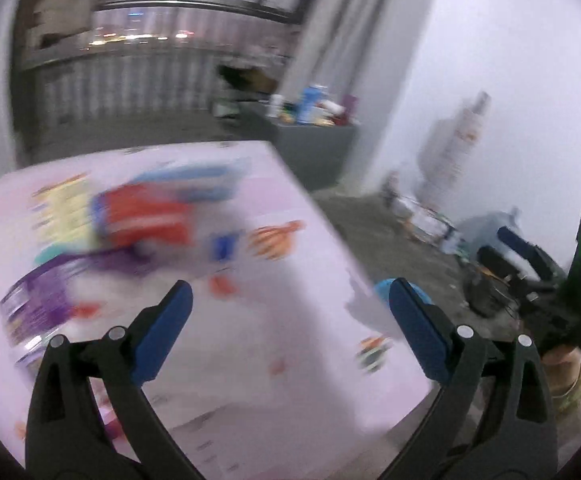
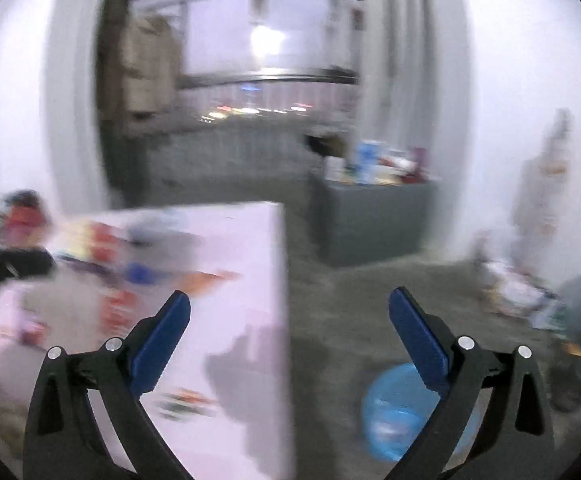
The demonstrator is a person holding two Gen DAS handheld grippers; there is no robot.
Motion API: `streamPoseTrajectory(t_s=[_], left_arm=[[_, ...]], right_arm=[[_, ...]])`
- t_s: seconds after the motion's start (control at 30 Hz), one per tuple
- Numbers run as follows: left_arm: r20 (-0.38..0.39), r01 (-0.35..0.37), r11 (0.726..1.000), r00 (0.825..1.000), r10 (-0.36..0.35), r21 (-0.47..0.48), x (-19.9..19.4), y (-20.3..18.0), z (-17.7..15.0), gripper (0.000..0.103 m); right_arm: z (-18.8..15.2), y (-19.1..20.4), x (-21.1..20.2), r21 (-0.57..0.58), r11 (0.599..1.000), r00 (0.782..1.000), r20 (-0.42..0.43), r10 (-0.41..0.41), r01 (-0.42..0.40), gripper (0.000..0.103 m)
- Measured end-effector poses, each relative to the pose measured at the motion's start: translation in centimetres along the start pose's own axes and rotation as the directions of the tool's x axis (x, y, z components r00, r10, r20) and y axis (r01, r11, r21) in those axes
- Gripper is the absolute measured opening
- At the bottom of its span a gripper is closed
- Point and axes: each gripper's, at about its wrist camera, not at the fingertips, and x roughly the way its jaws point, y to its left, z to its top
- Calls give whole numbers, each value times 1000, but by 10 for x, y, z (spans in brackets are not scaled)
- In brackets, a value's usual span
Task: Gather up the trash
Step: 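Move both grippers back over the table, then grasp the white plastic glove with the right gripper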
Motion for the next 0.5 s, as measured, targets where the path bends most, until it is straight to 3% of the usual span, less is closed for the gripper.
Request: streamPoseTrajectory(t_s=[0.1, 0.2, 0.23, 0.37, 0.5], left_arm=[[7, -39, 998, 999, 39, -45, -21, 35, -19, 94], [-4, -51, 995, 999, 51, -86, -28, 59, -40, 94], [-9, -61, 993, 998, 60, -98, -27, 66, -44, 94], [-28, -54, 991, 998, 51, -126, -28, 82, -59, 94], [-40, 4, 990, 999, -10, -143, -13, 82, -63, 94]], right_arm=[[2, 40, 19, 1, 986, 985, -49, 165, -165, 97], [-1, 83, 43, -10, 947, 938, -136, 318, -322, 97], [-4, 99, 55, -6, 924, 908, -184, 375, -383, 97], [-14, 139, 81, 27, 878, 835, -296, 464, -479, 90], [-23, 155, 101, 28, 867, 807, -354, 473, -497, 81]])
